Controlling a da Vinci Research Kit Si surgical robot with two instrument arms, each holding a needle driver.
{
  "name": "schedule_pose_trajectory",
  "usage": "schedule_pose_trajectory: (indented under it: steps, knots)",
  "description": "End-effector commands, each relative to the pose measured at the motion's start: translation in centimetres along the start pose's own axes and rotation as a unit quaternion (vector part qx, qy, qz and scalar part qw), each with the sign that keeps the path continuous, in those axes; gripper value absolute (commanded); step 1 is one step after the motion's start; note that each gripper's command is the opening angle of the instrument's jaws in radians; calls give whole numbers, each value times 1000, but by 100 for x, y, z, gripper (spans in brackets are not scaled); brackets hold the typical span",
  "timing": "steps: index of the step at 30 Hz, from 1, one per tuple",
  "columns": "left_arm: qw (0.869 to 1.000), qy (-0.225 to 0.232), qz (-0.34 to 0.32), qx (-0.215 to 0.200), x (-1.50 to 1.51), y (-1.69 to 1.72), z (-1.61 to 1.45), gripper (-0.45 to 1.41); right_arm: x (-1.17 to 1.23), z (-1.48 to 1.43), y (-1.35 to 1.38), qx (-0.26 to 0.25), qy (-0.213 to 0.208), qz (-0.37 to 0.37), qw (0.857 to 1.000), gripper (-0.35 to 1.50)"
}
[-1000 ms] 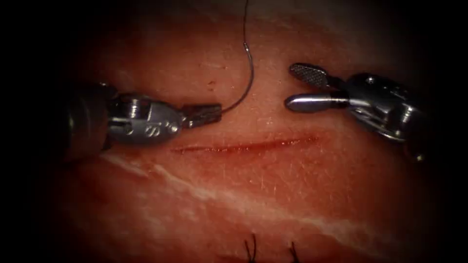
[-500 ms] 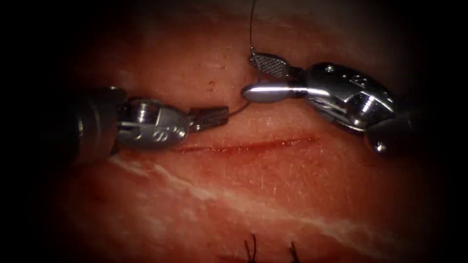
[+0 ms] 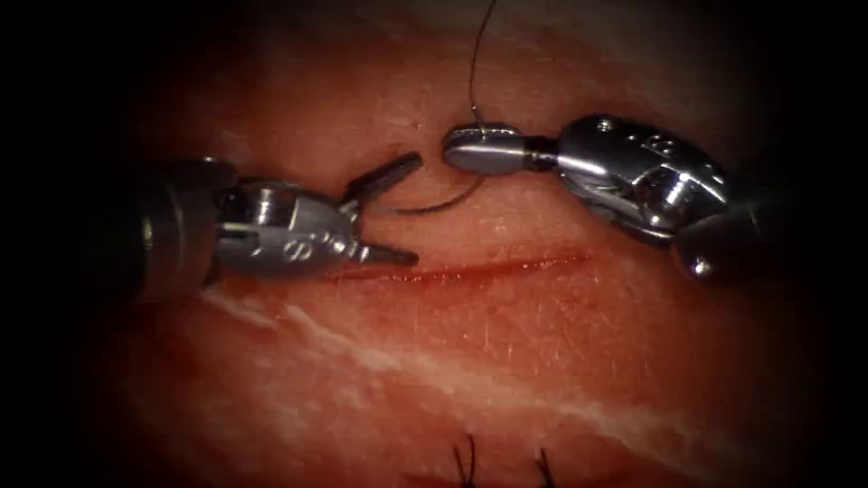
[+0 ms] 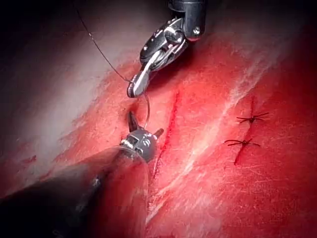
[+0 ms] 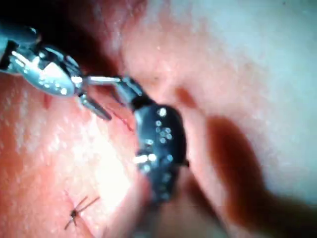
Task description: Wound Closure
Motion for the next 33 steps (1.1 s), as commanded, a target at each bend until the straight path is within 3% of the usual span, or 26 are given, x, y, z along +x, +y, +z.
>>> schedule_pose_trajectory:
  steps: [1,6,9,11,16,20,26,28,33]
  knots:
    - [999,12,-30,-10,1,2,6,74,-12,2,-2,2,0,-23,1000,-35]
    - [982,47,-169,-64,20,-21,-10,73,-13,0,-5,23,3,-97,995,-35]
    - [958,54,-266,-94,28,-42,-17,34,-11,-2,-12,49,-5,-161,986,-35]
    - [941,33,-312,-131,30,-54,-19,34,-8,-3,-17,70,-6,-201,977,-35]
    - [923,-26,-331,-193,28,-60,-15,37,-5,-4,-24,119,-1,-275,954,-35]
    - [917,-55,-320,-233,23,-60,-9,39,-1,-1,-36,166,11,-322,932,-35]
    - [907,-81,-323,-256,17,-61,7,61,1,7,-58,214,9,-390,896,-35]
    - [906,-84,-324,-259,18,-62,12,61,1,10,-64,222,9,-414,883,-35]
    - [903,-100,-312,-277,24,-56,22,61,1,12,-70,220,7,-449,866,-35]
